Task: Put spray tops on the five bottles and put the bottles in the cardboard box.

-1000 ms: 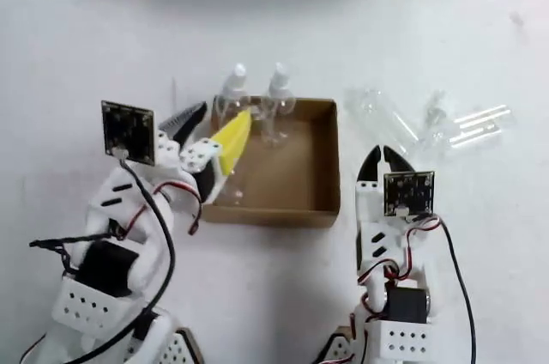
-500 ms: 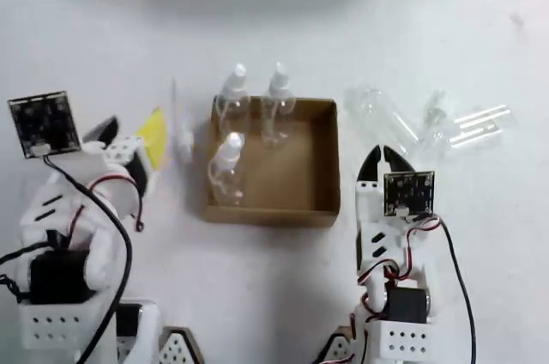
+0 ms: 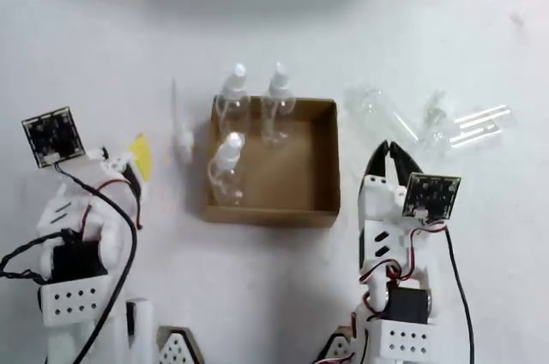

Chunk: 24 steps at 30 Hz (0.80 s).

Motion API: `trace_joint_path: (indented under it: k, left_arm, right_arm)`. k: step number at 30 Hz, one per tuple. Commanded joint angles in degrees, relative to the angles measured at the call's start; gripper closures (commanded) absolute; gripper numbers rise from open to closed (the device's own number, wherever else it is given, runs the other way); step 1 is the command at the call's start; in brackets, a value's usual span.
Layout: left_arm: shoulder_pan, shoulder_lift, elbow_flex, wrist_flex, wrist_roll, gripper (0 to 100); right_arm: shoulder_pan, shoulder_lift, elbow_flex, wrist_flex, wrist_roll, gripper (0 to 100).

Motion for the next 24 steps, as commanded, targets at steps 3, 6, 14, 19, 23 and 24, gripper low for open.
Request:
trace_joint_path:
  k: [3, 6, 14, 19, 23, 24]
  left_arm:
    - [1.01, 4.88, -1.05, -2.64, -3.16, 79]
    - [0.84, 14.46, -4.40, -4.13, -5.54, 79]
    - [-1.01, 33.01, -13.63, -3.60, -5.01, 79]
    - [-1.89, 31.52, -12.84, -3.78, -5.01, 79]
    - [-1.89, 29.76, -11.08, -4.04, -5.01, 79]
    - [-1.89, 29.58, -11.08, -4.04, -5.01, 79]
  right_arm:
    - [4.53, -0.57, 0.53, -1.45, 1.49, 97.6]
    - [4.88, -0.57, 0.53, -1.27, 1.49, 96.5]
    - [-8.13, -0.57, 0.53, 5.67, 20.04, 80.2]
    - [-9.80, -0.57, 0.53, 6.29, 21.54, 80.4]
    - [-8.48, -0.66, 0.53, 5.49, 21.45, 80.4]
    - [-7.69, -0.66, 0.53, 5.23, 21.45, 80.5]
